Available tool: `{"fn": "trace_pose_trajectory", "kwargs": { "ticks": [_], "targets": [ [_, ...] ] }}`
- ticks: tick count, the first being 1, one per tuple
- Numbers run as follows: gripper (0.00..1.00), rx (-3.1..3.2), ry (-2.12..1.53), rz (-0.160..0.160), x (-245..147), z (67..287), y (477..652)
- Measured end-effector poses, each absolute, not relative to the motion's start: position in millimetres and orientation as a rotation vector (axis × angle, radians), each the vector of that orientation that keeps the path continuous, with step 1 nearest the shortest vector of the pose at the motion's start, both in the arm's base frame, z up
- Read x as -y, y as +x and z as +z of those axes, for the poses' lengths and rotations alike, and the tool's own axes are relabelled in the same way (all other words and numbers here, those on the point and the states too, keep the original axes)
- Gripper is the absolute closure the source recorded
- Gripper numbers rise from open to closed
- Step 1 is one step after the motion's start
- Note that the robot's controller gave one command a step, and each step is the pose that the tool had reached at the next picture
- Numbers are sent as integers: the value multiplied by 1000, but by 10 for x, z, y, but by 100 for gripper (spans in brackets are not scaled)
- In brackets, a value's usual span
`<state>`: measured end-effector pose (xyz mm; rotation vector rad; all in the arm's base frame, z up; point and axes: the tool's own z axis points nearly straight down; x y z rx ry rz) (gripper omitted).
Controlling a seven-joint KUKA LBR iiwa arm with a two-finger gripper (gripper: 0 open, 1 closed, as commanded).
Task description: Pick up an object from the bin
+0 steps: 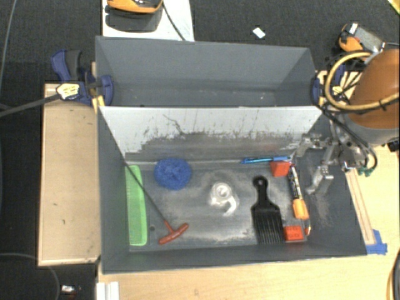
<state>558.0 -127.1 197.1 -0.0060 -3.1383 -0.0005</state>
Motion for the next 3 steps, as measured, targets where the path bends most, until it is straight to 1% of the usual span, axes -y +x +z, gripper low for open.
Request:
{"fn": "trace_pose_trajectory", "kwargs": {
  "ticks": [1, 2, 3],
  "targets": [
    [0, 3146, 1, 2, 1266, 2008, 5597],
    [0, 3141, -292, 2, 1332, 1560, 5741],
    [0, 3147, -74, 2, 1286, 1260, 5807]
  ]
}}
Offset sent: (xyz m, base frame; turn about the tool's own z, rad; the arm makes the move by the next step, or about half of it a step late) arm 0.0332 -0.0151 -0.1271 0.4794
